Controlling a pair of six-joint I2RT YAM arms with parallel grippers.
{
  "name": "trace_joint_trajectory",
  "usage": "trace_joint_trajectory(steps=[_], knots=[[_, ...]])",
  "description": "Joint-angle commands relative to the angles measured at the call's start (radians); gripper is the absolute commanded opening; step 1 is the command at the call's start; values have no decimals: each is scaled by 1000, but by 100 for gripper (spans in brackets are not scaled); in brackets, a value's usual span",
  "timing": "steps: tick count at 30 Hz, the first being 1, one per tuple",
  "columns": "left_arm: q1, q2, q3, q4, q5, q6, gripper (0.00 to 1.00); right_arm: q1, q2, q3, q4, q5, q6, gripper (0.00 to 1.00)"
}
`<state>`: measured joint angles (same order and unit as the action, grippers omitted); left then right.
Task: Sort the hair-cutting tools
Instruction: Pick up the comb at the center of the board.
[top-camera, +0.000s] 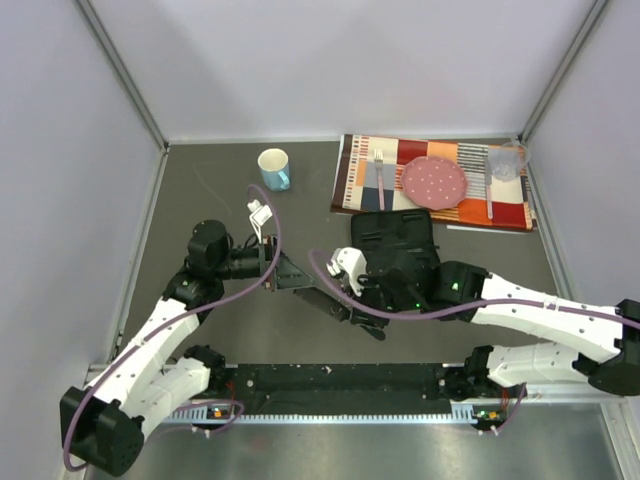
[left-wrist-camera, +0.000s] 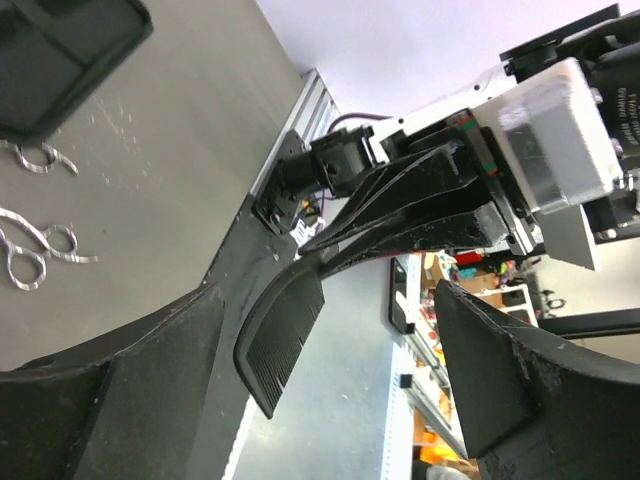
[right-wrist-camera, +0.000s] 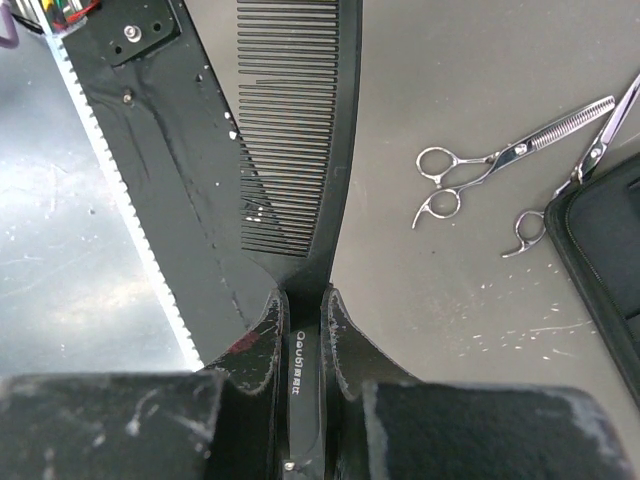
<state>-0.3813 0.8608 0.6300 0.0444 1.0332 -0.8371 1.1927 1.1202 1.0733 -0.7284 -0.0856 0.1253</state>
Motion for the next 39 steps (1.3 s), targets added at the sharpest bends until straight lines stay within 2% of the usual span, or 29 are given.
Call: trace_joint_trajectory(steps=[1,3,8,14,15,18,19,21,22,25,26,29,31,34,35,36,37,38,39], knots=[[-4,-19,57,-222,-11,65,90,30,6,42,-11,47,-61,0],[-4,-14,71,-306,-25,102,89,39,6,53,-17,69,-70,0],[-11,-6,73,-330,-16,69,83,57,26,82,-34,119,-104,0],[-30,14,89,-397,-16,72,70,87,70,126,-37,141,-148,0],[-31,14,88,-399,-10,69,64,91,78,131,-37,145,-157,0],[-41,21,82,-399,1,62,54,99,102,142,-37,164,-170,0],[-41,21,79,-397,10,66,46,99,107,143,-37,165,-171,0],[-41,18,73,-403,22,72,42,100,107,145,-37,158,-176,0],[-41,12,71,-403,19,76,32,99,105,145,-37,155,-177,0],[-41,9,59,-403,30,78,21,100,101,143,-39,156,-179,0],[-41,7,53,-405,33,79,20,100,98,142,-37,155,-179,0],[-41,3,43,-406,37,87,31,99,98,143,-36,149,-179,0],[-41,7,45,-416,33,96,33,100,98,145,-37,142,-182,0],[-41,20,53,-423,13,105,21,100,99,142,-37,136,-184,0],[-41,21,56,-426,-7,108,12,100,99,140,-37,136,-184,0],[-41,26,57,-426,-18,109,0,102,99,139,-37,141,-176,0],[-41,32,59,-426,-30,110,0,100,98,137,-37,164,-164,0],[-41,32,62,-426,-47,110,0,100,95,134,-37,176,-153,16],[-41,35,65,-426,-80,118,0,100,89,128,-34,199,-109,38]])
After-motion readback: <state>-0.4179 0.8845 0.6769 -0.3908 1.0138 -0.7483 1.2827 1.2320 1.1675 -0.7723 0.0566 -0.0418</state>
